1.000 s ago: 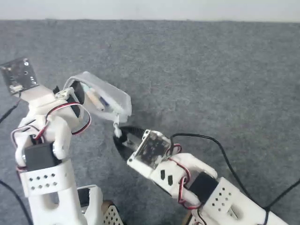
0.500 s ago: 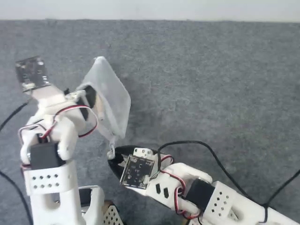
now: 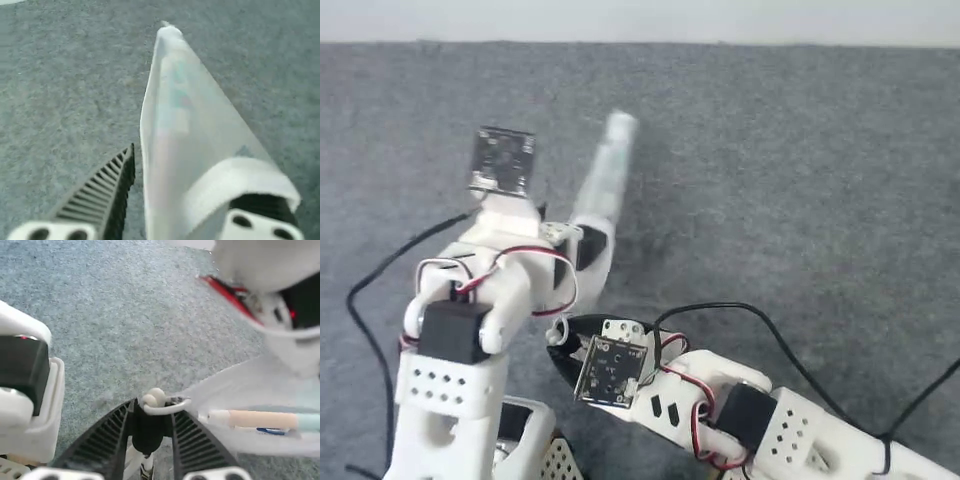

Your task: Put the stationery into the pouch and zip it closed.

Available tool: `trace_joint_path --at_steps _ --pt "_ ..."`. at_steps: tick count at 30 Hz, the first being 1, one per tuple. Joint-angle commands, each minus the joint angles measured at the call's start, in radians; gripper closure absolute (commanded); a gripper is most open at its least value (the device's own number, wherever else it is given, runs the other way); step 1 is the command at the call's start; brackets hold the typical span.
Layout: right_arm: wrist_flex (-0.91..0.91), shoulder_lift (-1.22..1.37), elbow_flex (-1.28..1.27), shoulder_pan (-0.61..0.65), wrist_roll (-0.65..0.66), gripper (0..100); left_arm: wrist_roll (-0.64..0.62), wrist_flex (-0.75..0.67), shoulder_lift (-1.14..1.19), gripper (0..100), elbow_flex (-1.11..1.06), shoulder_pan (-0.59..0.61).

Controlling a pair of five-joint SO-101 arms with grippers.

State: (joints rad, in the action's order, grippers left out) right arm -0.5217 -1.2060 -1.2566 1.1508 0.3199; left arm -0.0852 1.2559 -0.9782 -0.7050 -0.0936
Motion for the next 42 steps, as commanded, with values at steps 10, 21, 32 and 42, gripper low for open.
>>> trace_joint_path --at_steps 10,21,32,42 --pt "-0.004 -0.035 0.054 0.012 0.017 99.2 0.092 0.026 -0.017 70 0.045 -0.032" --pt "-0.008 -0.142 0.052 -0.056 0.011 99.2 0.123 0.061 -0.094 70 0.047 -0.026" --pt "-0.047 -0.294 0.052 -0.139 -0.023 99.2 0.15 0.084 -0.299 70 0.001 -0.026" --pt "-0.053 -0.306 0.087 -0.274 -0.023 99.2 0.153 0.083 -0.305 70 -0.005 -0.026"
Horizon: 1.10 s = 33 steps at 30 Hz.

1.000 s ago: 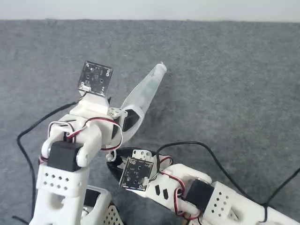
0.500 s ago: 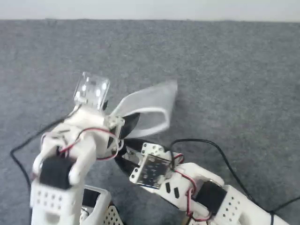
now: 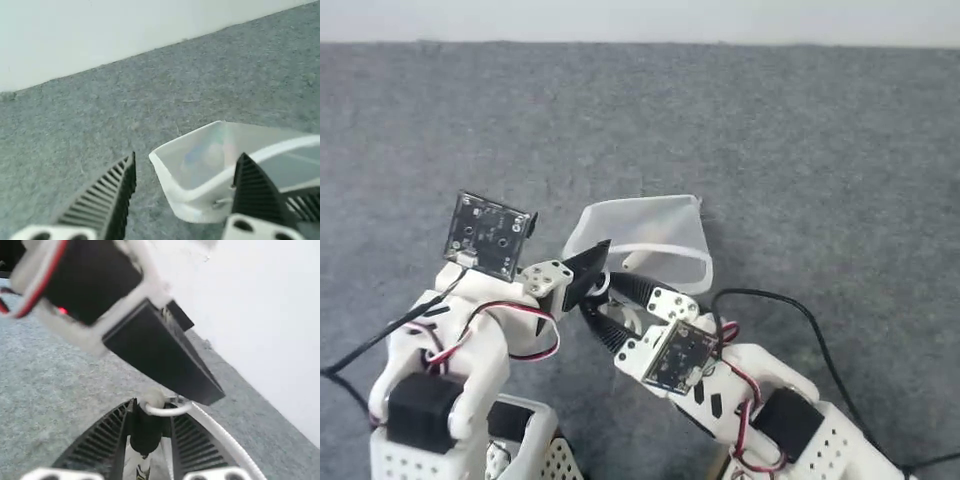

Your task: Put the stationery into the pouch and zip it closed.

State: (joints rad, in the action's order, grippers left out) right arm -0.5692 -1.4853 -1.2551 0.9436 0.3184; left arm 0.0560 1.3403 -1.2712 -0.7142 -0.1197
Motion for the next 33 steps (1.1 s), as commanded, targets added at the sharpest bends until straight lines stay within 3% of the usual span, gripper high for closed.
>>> trace_joint_path --at_steps 1,16,21,33 --pt "-0.004 -0.036 0.086 -0.085 -0.021 99.2 0.012 -0.002 -0.012 70 0.004 0.0" --pt "-0.048 -0.245 0.084 -0.206 -0.012 99.2 0.061 -0.017 -0.012 70 -0.033 -0.029" --pt "-0.091 -0.251 0.104 -0.202 -0.012 99.2 0.101 -0.031 -0.008 70 -0.073 -0.112" --pt "-0.249 -0.242 0.184 -0.097 0.052 99.2 0.103 -0.238 -0.014 70 -0.225 -0.118"
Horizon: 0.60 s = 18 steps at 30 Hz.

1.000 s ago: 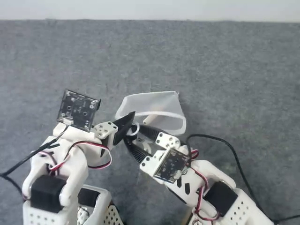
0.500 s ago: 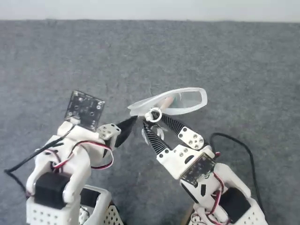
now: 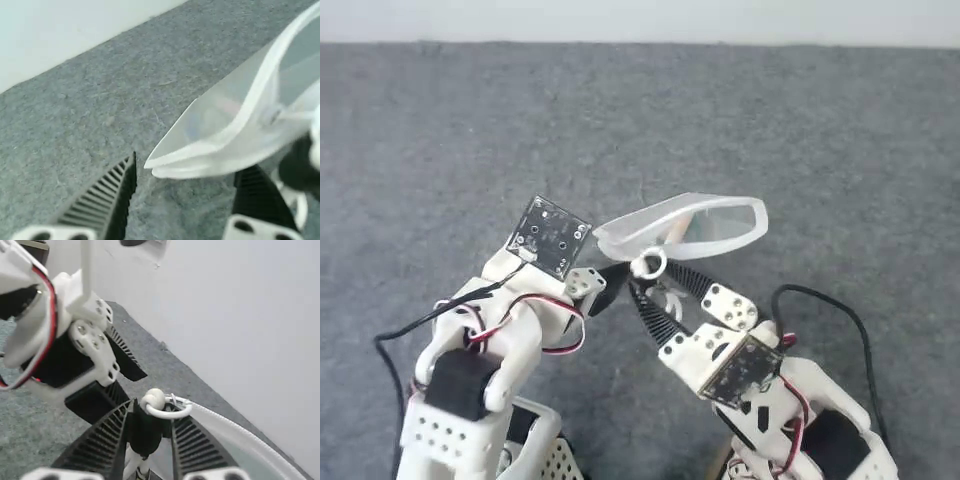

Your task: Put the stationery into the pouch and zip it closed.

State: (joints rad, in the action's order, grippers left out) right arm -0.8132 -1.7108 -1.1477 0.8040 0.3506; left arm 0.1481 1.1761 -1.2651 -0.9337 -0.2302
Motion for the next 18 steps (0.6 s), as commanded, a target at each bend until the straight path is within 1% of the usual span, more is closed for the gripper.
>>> trace_joint_path --at_steps 1,4,10,13,18 --pt "-0.007 -0.016 0.077 0.048 0.02 99.2 0.011 -0.087 -0.02 70 -0.013 -0.008" --pt "-0.008 -0.016 0.077 0.058 0.02 99.2 0.011 -0.129 -0.02 70 -0.042 -0.014" --pt "-0.022 -0.016 0.087 0.058 0.02 99.2 0.017 -0.206 -0.02 70 -0.114 -0.13" --pt "-0.053 -0.016 0.107 0.058 0.02 99.2 0.043 -0.258 -0.02 71 -0.148 -0.132" --pt "-0.07 -0.018 0.133 0.053 0.02 99.2 0.048 -0.308 -0.02 82 -0.171 -0.14"
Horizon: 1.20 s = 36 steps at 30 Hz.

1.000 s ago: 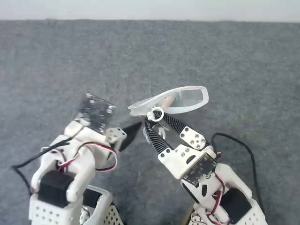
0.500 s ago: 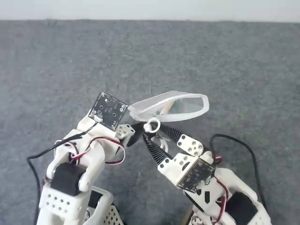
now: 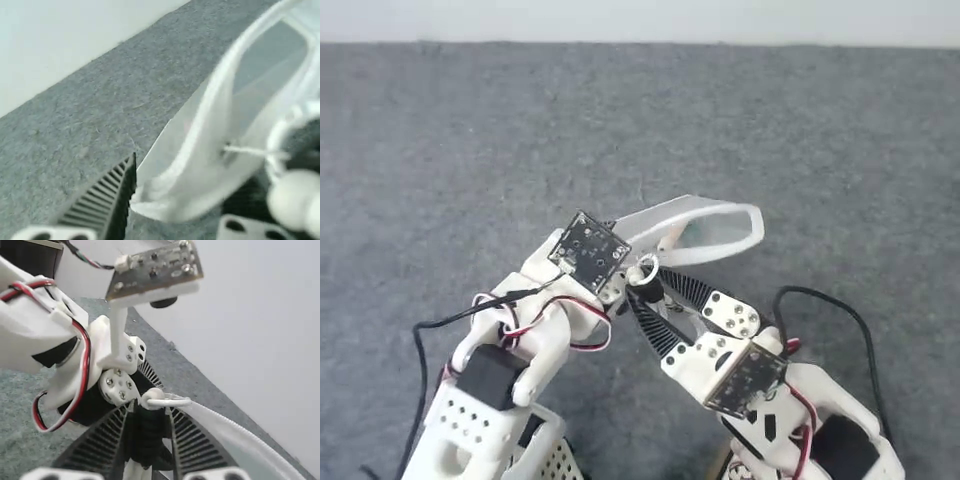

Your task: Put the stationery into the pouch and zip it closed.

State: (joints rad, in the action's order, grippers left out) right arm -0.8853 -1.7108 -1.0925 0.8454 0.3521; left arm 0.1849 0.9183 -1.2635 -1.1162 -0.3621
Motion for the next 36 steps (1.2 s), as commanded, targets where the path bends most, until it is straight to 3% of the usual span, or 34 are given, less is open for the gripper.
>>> trace_joint_path --at_steps 1,11,25,36 --pt "0.004 -0.016 0.078 0.012 0.017 99.2 0.011 -0.052 -0.021 84 0.013 -0.008" --pt "0.127 -0.016 0.018 -0.062 0.009 99.2 0.009 -0.052 -0.023 99 0.018 -0.008" --pt "0.458 -0.016 -0.141 -0.214 -0.118 99.2 0.012 -0.046 -0.023 99 0.013 0.0" --pt "0.499 0.028 -0.149 -0.242 -0.13 99.2 0.063 -0.044 -0.023 99 0.012 0.0"
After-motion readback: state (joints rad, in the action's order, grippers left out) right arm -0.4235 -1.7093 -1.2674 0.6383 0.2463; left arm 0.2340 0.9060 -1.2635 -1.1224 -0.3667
